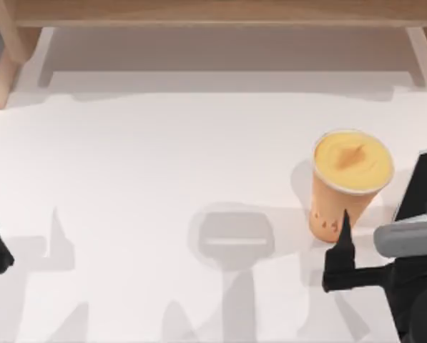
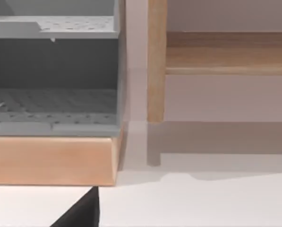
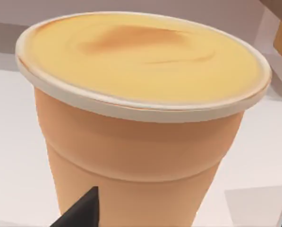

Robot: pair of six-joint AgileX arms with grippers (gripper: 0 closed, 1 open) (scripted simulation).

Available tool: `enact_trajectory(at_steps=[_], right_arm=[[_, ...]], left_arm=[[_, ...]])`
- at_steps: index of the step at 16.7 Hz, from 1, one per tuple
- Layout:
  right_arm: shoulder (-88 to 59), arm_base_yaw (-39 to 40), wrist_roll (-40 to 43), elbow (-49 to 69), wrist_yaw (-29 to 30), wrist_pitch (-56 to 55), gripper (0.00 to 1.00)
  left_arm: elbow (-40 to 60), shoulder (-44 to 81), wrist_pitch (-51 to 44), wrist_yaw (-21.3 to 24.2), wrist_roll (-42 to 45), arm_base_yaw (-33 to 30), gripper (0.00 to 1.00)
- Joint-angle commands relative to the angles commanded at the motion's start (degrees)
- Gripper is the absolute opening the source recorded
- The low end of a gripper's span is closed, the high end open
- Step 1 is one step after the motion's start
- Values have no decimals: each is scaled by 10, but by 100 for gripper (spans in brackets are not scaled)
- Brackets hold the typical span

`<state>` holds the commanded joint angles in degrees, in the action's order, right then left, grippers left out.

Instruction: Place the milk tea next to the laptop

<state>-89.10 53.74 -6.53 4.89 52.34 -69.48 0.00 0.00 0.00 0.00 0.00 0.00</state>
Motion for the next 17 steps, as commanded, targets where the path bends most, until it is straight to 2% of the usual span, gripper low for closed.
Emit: enact_trajectory(at_steps=[4, 8, 17], right_arm=[[-99, 67, -39, 27, 80, -64, 100], [-153, 104, -68, 48, 128, -96, 100], [-165, 100, -68, 58, 128, -104, 100]], left_arm=[[0, 0, 0, 0, 0, 0, 100], [0, 0, 0, 0, 0, 0, 100], [0, 0, 0, 0, 0, 0, 100]])
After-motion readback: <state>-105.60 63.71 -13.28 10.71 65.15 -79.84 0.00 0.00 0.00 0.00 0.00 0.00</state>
